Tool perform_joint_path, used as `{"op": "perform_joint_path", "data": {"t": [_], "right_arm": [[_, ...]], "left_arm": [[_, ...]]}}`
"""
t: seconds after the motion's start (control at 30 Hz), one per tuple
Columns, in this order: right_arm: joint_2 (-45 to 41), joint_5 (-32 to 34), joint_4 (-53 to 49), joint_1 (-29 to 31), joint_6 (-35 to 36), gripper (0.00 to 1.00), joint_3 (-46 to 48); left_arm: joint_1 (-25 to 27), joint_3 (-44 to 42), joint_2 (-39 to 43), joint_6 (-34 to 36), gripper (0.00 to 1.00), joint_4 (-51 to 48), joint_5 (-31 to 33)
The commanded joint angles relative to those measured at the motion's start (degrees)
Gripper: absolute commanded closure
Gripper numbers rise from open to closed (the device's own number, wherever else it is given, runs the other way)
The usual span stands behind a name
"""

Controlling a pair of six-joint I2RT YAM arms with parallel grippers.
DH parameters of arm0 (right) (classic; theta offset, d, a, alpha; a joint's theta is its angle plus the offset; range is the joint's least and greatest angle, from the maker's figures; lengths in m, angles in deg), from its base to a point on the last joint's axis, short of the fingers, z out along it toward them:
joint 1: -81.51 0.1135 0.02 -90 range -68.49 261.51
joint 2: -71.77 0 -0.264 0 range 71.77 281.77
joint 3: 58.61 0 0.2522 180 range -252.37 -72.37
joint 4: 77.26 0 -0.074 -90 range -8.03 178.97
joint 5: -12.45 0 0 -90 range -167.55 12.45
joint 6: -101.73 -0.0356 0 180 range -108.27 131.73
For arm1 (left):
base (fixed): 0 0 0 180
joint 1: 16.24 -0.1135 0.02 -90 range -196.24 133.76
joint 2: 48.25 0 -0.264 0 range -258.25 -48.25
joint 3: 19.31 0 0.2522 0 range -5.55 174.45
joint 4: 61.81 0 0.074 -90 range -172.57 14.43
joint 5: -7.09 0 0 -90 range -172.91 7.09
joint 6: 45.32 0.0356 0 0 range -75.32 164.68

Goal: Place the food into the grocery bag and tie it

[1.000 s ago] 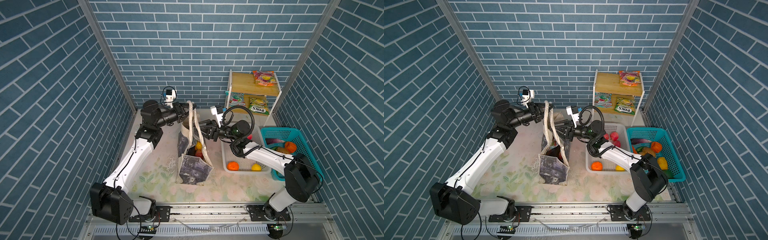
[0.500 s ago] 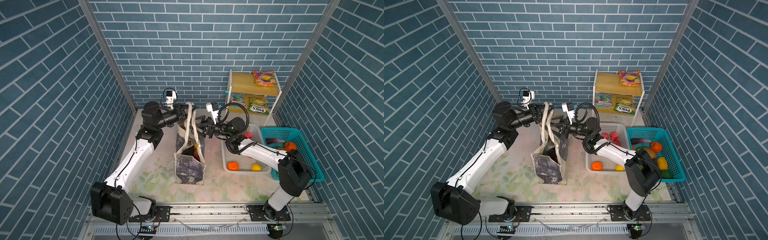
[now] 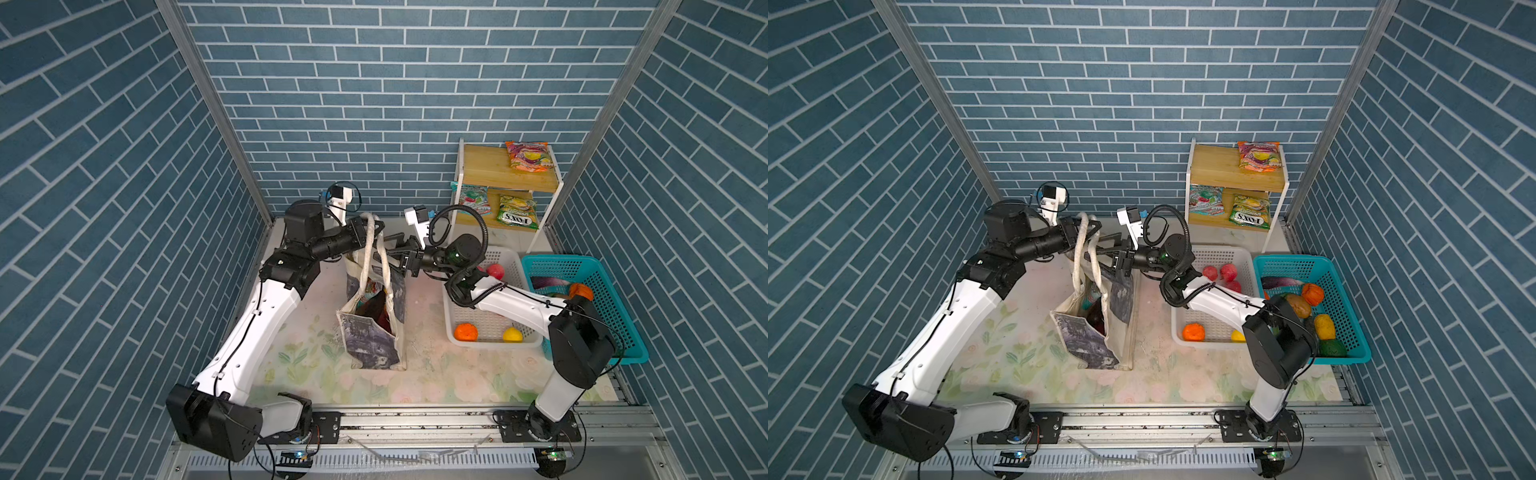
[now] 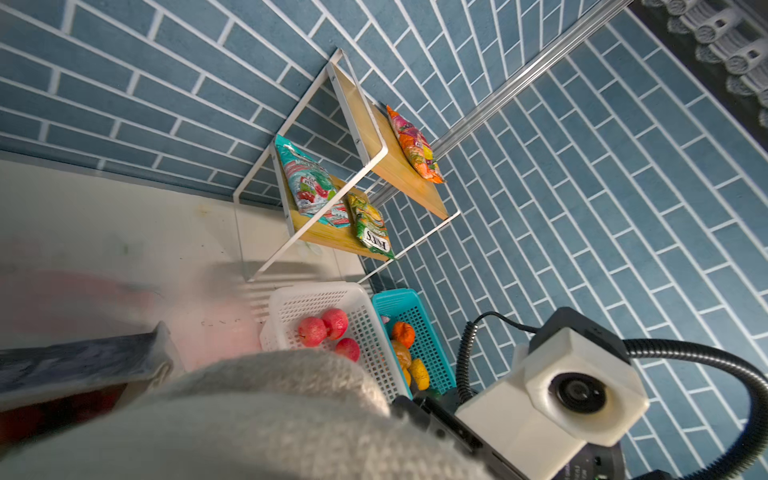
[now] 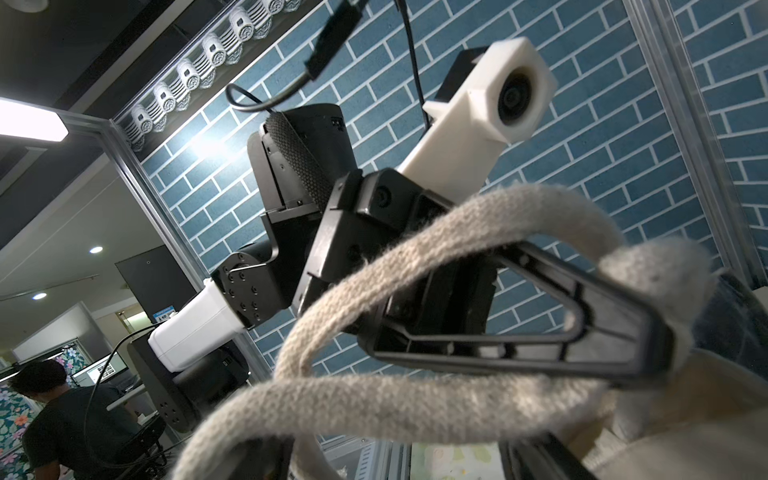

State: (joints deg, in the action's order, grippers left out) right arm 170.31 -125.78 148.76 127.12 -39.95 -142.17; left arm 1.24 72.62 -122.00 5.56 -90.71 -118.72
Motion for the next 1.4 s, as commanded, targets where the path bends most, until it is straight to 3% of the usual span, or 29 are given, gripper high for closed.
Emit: {"op": "perform_joint_path", "data": {"t": [0.0,0.43,0.87,1.37], "right_arm": [[-1.6,-1.1,7.4,1.5,-0.8,0.23,-3.9],[-5.7,-1.6,6.3,1.5,1.8,0.21,1.6],[-6.2,-1.0,8.3,1.5,0.2,0.19,2.8],[-3.2,-0.1,-0.1,1.6,2.0,0.54,-1.0]], "left_arm": [[0.9,1.6,-2.6,8.9,1.00,-13.1,10.0],[3.2,4.2,-7.0,17.0,1.00,-22.8,23.2],[4.2,-4.5,-5.5,17.3,1.00,-15.0,26.4],[5.7,-5.8,-2.9,15.6,1.00,-9.7,23.9]]}}
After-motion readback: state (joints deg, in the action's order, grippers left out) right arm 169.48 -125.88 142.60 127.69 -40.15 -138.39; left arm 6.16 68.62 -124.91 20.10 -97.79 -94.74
